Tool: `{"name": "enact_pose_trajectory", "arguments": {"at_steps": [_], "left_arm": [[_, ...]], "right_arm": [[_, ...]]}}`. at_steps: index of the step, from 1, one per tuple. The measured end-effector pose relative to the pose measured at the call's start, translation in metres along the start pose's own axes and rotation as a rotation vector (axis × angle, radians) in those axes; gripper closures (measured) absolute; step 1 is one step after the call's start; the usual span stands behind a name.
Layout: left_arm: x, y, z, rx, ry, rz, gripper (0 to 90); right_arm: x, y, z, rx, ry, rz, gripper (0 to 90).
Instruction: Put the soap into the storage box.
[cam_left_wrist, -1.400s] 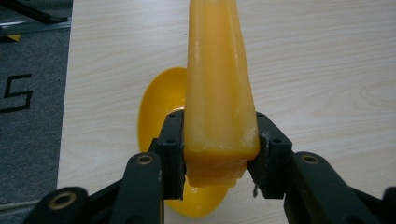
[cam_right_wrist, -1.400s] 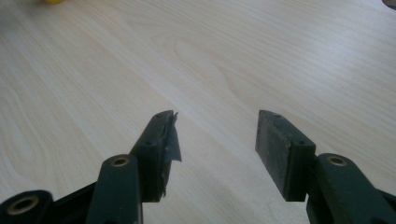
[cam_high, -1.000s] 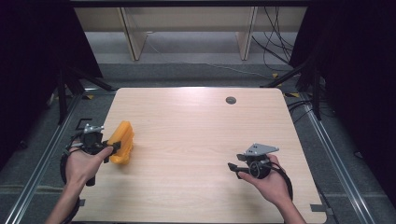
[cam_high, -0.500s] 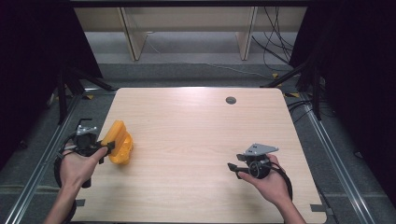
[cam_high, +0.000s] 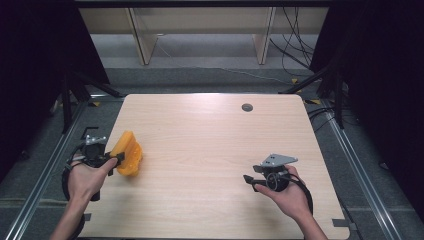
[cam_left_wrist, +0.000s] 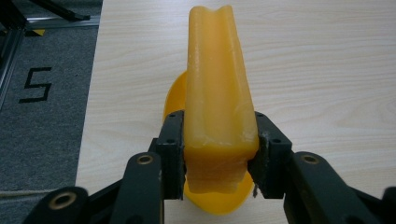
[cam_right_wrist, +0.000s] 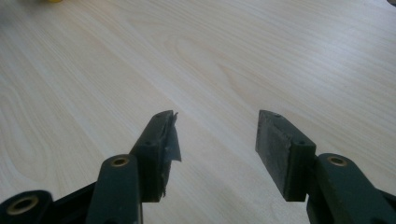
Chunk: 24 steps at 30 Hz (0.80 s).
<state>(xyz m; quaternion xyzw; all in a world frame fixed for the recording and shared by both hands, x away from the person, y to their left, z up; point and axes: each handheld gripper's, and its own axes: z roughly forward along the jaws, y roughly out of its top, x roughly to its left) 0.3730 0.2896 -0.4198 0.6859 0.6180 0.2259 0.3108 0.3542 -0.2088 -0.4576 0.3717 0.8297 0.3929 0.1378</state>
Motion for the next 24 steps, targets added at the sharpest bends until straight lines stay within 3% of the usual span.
{"name": "enact_pose_trajectory", "arguments": {"at_steps": [4, 7, 9, 12, 15, 20, 21, 24], "left_arm": [[-0.002, -0.002, 0.004, -0.003, 0.005, 0.001, 60.6], [-0.003, -0.005, 0.008, -0.004, 0.011, 0.005, 60.6], [-0.003, -0.007, 0.011, -0.004, 0.011, 0.012, 60.5], [-0.002, -0.01, 0.016, -0.016, -0.004, -0.008, 60.4], [-0.002, -0.012, 0.017, -0.022, -0.001, -0.004, 60.2], [-0.006, -0.013, 0.02, -0.043, 0.004, -0.038, 59.9], [-0.005, -0.013, 0.019, -0.03, 0.007, -0.021, 59.9], [-0.005, -0.013, 0.019, -0.029, 0.007, -0.023, 59.9]], "right_arm": [[0.0, 0.0, -0.001, 0.015, 0.001, 0.004, 47.7], [-0.001, 0.0, 0.001, 0.003, 0.005, -0.031, 47.6], [0.002, -0.001, 0.0, 0.017, 0.006, 0.014, 47.6], [0.001, 0.0, 0.001, 0.005, 0.01, -0.005, 47.6], [0.001, 0.0, 0.001, 0.013, 0.006, -0.017, 47.5], [0.003, 0.0, 0.001, 0.025, 0.016, -0.004, 47.2], [0.003, 0.0, 0.001, 0.031, 0.017, 0.005, 47.2], [0.002, 0.0, 0.001, 0.023, 0.021, -0.01, 47.1]]}}
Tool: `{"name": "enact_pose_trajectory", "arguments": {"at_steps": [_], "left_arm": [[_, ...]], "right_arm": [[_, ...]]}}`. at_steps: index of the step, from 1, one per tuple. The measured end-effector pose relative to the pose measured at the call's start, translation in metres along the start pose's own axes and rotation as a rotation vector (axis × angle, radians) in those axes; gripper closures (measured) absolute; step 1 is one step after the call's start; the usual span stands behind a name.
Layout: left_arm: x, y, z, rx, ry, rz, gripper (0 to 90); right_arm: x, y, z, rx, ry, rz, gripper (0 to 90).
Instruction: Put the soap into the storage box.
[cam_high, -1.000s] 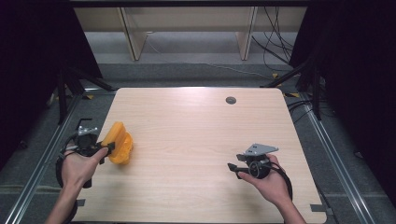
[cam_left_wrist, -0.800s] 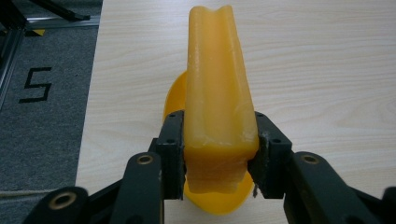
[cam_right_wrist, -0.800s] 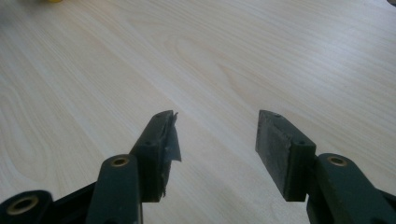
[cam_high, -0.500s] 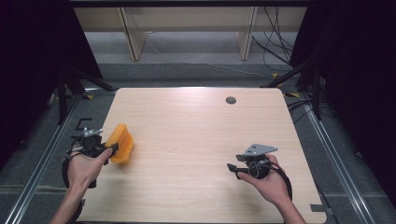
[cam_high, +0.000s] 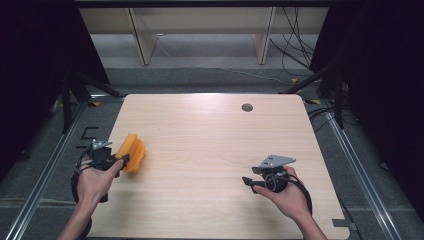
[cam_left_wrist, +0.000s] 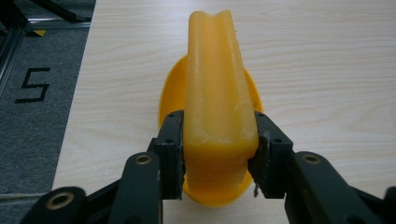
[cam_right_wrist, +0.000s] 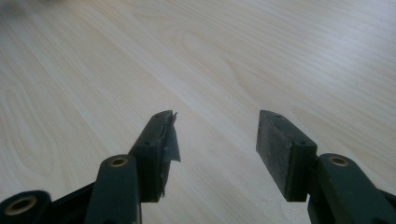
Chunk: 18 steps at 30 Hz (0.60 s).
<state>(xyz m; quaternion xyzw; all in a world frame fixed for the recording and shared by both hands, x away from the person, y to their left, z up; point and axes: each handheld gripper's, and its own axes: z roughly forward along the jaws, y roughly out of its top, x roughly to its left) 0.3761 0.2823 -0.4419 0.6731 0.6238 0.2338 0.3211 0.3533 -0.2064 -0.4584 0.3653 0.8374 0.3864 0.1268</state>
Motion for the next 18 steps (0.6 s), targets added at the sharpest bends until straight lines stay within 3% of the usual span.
{"name": "enact_pose_trajectory", "arguments": {"at_steps": [2, 3, 6, 7, 14, 18], "left_arm": [[-0.002, 0.0, 0.001, -0.018, -0.004, -0.023, 59.8], [0.0, 0.0, 0.0, 0.0, -0.001, -0.002, 59.7], [0.001, 0.0, 0.0, 0.001, -0.003, 0.011, 59.2], [-0.001, 0.0, 0.001, -0.03, -0.006, 0.011, 58.5], [-0.002, 0.002, -0.006, -0.103, -0.011, 0.096, 45.6], [-0.003, -0.002, -0.01, -0.162, 0.024, 0.177, 40.2]], "right_arm": [[0.0, 0.0, 0.0, 0.001, 0.0, -0.001, 47.0], [0.0, 0.0, 0.0, 0.003, 0.0, 0.001, 46.9], [-0.001, -0.001, 0.001, 0.0, -0.001, -0.005, 46.8], [0.0, 0.0, 0.0, 0.002, 0.001, 0.003, 46.7], [-0.001, -0.001, -0.001, -0.001, -0.009, 0.011, 46.4], [-0.001, -0.001, 0.0, -0.008, -0.006, 0.005, 46.2]]}}
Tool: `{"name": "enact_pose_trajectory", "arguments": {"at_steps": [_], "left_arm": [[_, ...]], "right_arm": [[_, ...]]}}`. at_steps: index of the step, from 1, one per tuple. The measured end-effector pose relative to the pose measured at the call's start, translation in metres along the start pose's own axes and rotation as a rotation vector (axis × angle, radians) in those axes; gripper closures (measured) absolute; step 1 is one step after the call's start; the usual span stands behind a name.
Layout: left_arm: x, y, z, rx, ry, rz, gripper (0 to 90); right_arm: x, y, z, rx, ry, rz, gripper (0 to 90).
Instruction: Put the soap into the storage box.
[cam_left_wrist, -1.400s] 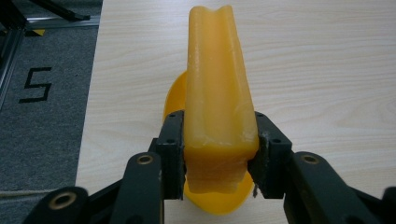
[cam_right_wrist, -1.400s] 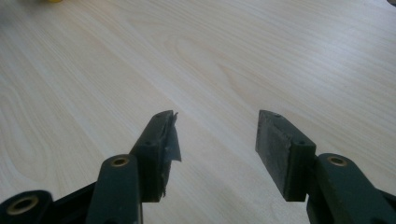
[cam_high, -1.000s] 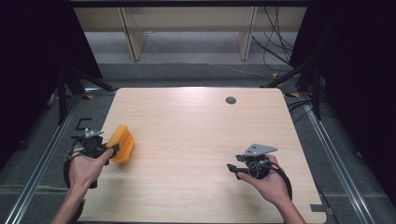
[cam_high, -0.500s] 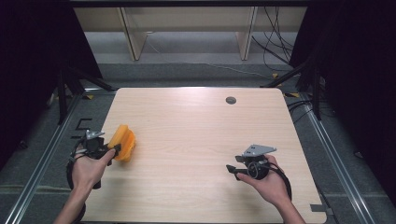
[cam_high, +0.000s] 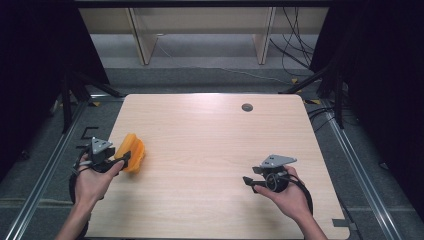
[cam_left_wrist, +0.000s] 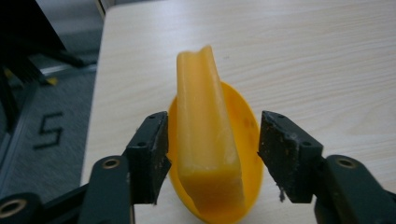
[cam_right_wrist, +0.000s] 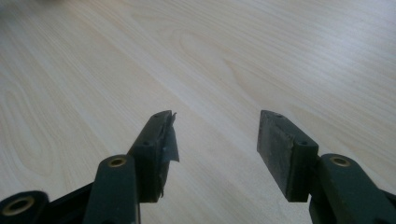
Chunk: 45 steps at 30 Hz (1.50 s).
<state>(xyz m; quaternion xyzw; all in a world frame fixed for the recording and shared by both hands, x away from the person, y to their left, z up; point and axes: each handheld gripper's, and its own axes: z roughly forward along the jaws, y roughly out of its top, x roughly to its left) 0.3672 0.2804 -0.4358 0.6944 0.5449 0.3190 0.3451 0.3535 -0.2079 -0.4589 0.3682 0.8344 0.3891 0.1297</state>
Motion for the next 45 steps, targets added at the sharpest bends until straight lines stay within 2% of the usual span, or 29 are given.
{"name": "enact_pose_trajectory", "arguments": {"at_steps": [3, 5, 6, 9, 10, 14, 18, 24, 31, 33, 34, 35, 37, 40, 41, 43, 44, 45], "left_arm": [[0.001, -0.002, -0.005, -0.029, 0.0, 0.038, 37.1], [0.001, -0.003, -0.007, -0.033, -0.001, 0.045, 35.9], [0.001, -0.005, -0.012, -0.056, -0.008, 0.055, 35.8], [0.002, -0.008, -0.018, -0.086, -0.034, 0.052, 34.8], [0.003, -0.01, -0.019, -0.107, -0.049, 0.055, 34.6], [0.006, -0.018, -0.029, -0.137, -0.108, 0.04, 33.9], [0.009, -0.028, -0.038, -0.189, -0.128, 0.042, 33.3], [0.006, -0.048, -0.043, -0.18, -0.159, 0.039, 33.2], [0.004, -0.081, -0.032, -0.171, -0.159, 0.01, 34.9], [0.002, -0.091, -0.028, -0.161, -0.184, 0.005, 36.9], [0.002, -0.091, -0.028, -0.161, -0.184, 0.005, 38.8], [0.002, -0.092, -0.027, -0.158, -0.212, 0.006, 38.9], [0.002, -0.089, -0.027, -0.189, -0.222, -0.006, 38.3], [0.002, -0.089, -0.025, -0.179, -0.219, -0.001, 37.8], [0.003, -0.091, -0.024, -0.16, -0.225, -0.008, 37.9], [0.003, -0.091, -0.023, -0.155, -0.217, -0.012, 37.7], [0.004, -0.091, -0.023, -0.156, -0.214, -0.016, 37.8], [0.004, -0.091, -0.023, -0.156, -0.214, -0.016, 37.8]], "right_arm": [[0.0, 0.0, 0.0, 0.01, 0.003, 0.003, 46.2], [0.0, 0.0, 0.0, 0.009, 0.001, 0.007, 46.1], [0.0, 0.0, 0.0, 0.008, 0.0, 0.006, 46.1], [0.0, 0.0, -0.001, 0.009, 0.001, 0.005, 46.0], [0.0, 0.0, 0.0, 0.009, 0.003, 0.004, 46.0], [0.0, 0.0, -0.001, 0.001, 0.0, 0.009, 46.0], [0.0, 0.0, -0.001, 0.008, 0.001, 0.011, 45.9], [0.001, 0.0, -0.001, 0.014, -0.002, 0.017, 45.8], [0.001, 0.0, -0.001, 0.011, -0.004, 0.015, 45.9], [0.0, 0.0, 0.0, -0.005, -0.001, 0.005, 45.9], [0.0, 0.0, 0.0, -0.005, -0.001, 0.005, 45.9], [0.002, 0.001, -0.002, 0.002, 0.001, 0.022, 45.9], [0.0, 0.001, -0.002, -0.009, 0.002, 0.001, 45.9], [0.0, 0.001, -0.002, -0.012, 0.004, 0.002, 46.0], [0.0, 0.001, -0.002, -0.014, 0.004, 0.002, 46.0], [0.001, 0.001, -0.002, -0.015, 0.002, 0.011, 46.0], [0.003, 0.0, -0.002, -0.014, -0.001, 0.033, 46.0], [0.002, 0.0, -0.002, -0.017, 0.0, 0.019, 46.0]]}}
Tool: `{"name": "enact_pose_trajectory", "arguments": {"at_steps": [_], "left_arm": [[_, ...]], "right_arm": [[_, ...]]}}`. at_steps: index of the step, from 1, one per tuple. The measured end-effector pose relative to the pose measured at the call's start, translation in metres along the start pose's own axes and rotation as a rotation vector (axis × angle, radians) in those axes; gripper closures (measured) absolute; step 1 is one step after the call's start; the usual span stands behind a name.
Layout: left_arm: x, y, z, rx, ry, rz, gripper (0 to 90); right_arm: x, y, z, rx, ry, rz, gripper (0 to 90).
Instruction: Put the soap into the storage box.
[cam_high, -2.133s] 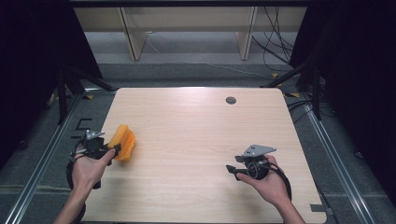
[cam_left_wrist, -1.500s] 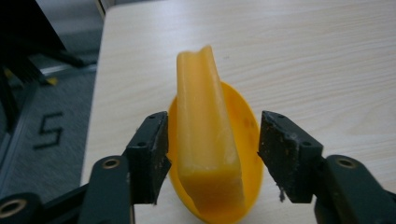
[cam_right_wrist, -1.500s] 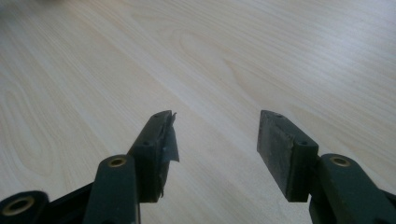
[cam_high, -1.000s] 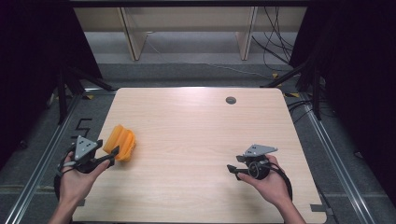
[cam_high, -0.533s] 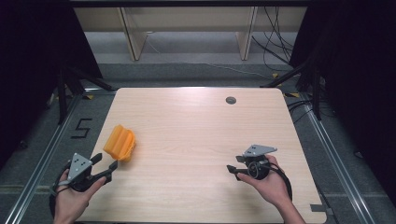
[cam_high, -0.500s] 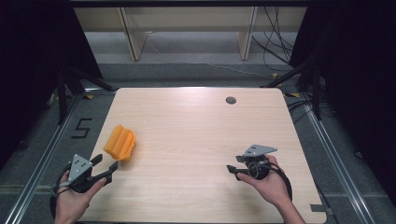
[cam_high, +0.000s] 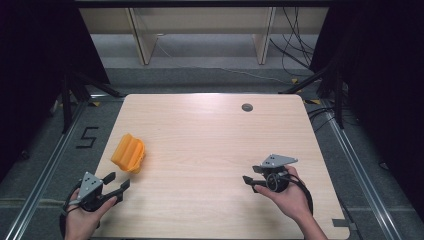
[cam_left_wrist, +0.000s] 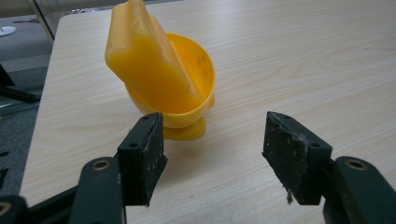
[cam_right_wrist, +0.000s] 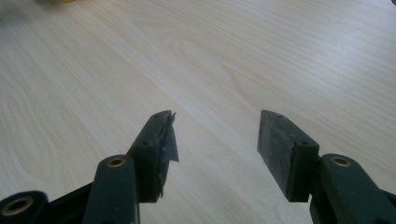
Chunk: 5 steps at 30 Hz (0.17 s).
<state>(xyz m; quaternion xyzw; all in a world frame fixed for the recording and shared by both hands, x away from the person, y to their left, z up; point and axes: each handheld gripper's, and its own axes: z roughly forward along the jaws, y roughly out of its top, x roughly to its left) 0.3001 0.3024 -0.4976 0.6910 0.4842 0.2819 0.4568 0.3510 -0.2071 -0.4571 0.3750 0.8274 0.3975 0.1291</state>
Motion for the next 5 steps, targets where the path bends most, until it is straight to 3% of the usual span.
{"name": "enact_pose_trajectory", "arguments": {"at_steps": [1, 5], "left_arm": [[0.0009, -0.0002, -0.0002, 0.003, -0.001, -0.011, 37.7], [0.001, -0.0011, 0.0009, 0.018, 0.0, -0.019, 37.2]], "right_arm": [[-0.0018, 0.0002, 0.0001, -0.006, -0.003, -0.019, 46.0], [-0.0016, -0.0001, 0.0002, -0.003, -0.001, -0.018, 46.0]]}}
